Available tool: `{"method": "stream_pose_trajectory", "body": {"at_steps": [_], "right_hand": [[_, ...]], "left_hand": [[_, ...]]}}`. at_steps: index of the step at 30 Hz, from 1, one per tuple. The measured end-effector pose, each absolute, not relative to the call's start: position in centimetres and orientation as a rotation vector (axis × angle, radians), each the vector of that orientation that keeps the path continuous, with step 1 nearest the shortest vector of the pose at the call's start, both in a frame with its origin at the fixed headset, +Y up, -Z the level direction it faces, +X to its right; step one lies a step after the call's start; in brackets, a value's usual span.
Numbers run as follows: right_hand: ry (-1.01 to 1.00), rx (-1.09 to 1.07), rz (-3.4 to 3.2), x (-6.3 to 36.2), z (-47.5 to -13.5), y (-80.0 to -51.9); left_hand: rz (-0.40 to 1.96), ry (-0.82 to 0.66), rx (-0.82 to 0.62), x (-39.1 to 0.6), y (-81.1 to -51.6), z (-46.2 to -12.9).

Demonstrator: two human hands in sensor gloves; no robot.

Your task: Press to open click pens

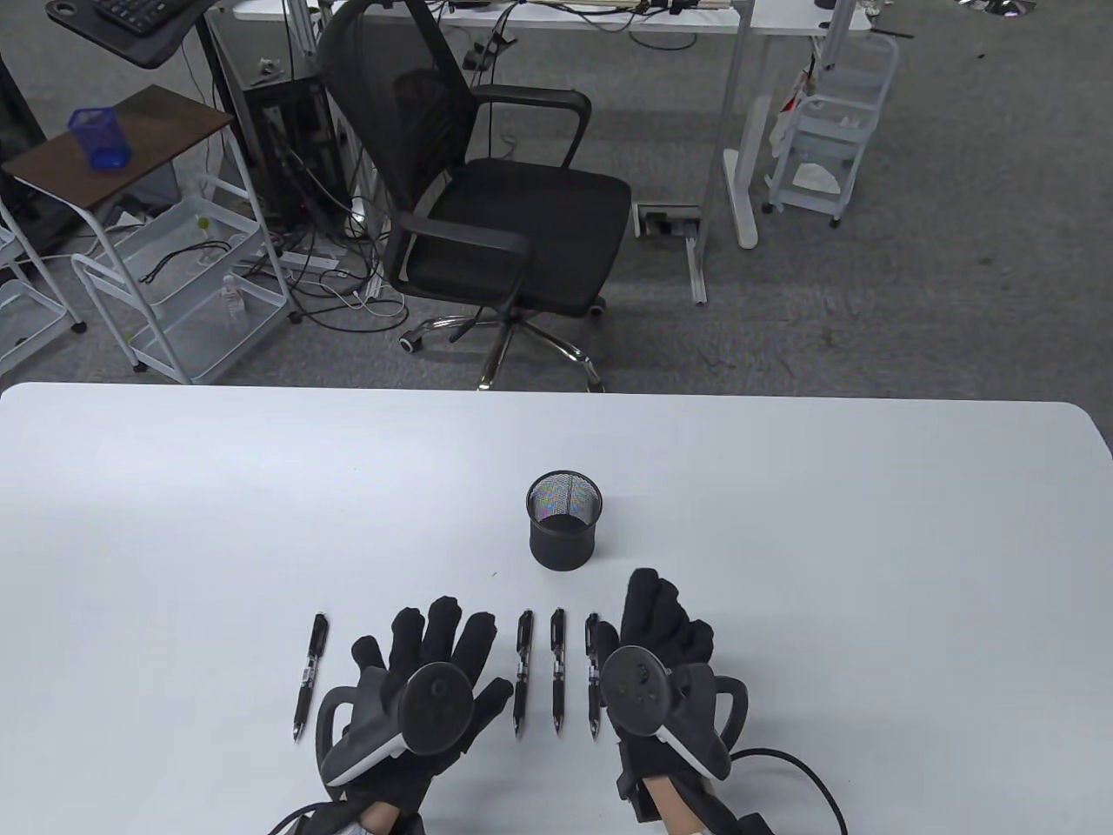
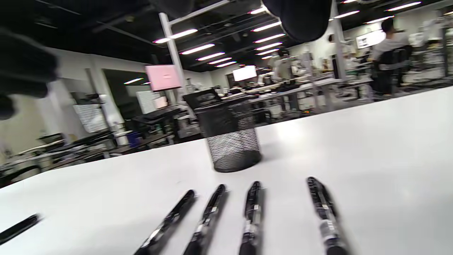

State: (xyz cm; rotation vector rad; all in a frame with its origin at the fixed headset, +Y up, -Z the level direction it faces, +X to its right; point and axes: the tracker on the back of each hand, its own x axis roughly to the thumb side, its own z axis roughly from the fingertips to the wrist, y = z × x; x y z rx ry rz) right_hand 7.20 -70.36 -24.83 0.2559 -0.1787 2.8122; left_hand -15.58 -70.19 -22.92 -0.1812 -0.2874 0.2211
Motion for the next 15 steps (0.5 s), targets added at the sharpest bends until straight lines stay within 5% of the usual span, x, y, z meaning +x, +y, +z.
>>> {"method": "stream_pose_trajectory", "body": {"at_steps": [15], "right_hand": [[-0.092, 0.642, 2.857, 5.2, -24.7, -72.8]], "left_hand": [[0.218, -0.283, -0.137, -15.8, -70.0, -22.9]]}}
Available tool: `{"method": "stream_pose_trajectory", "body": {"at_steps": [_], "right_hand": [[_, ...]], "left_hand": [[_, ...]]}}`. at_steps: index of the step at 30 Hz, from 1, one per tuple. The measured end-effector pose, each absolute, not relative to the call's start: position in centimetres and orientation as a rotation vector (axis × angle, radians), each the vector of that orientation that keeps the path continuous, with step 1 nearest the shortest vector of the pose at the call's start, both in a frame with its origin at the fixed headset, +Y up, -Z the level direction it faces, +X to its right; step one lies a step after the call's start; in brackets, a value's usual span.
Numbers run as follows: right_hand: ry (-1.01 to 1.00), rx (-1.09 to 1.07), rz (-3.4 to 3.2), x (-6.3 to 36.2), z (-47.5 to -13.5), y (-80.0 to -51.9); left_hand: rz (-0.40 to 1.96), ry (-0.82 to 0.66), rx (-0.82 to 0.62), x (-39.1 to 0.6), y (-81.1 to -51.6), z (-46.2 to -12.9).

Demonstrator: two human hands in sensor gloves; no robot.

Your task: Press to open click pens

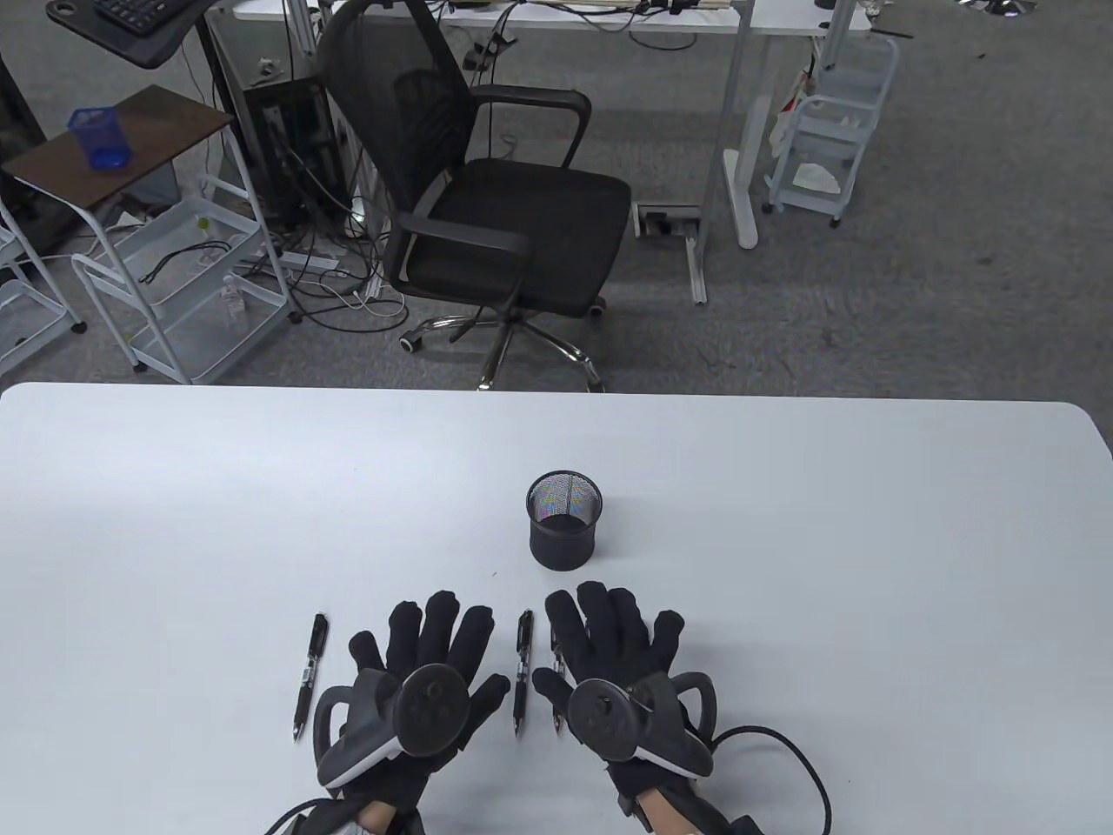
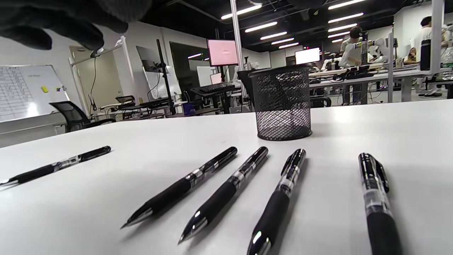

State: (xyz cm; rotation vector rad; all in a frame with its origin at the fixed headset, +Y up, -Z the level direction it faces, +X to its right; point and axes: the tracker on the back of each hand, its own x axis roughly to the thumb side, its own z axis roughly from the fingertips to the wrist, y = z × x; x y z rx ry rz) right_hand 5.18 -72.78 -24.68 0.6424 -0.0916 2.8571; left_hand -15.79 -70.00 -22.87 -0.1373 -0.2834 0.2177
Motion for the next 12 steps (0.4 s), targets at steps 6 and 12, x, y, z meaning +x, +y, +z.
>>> {"method": "stream_pose_trajectory", "body": {"at_steps": [6, 12], "right_hand": [[-0.103, 0.676, 2.845, 4.88, -24.61, -73.08], [-0.095, 0.681, 2.852, 4.77, -24.52, -73.1]], "left_hand": [[0.213, -0.278, -0.109, -15.9, -69.96, -22.91], [0.213, -0.275, -0.11, -15.91, -69.98, -22.95]]}}
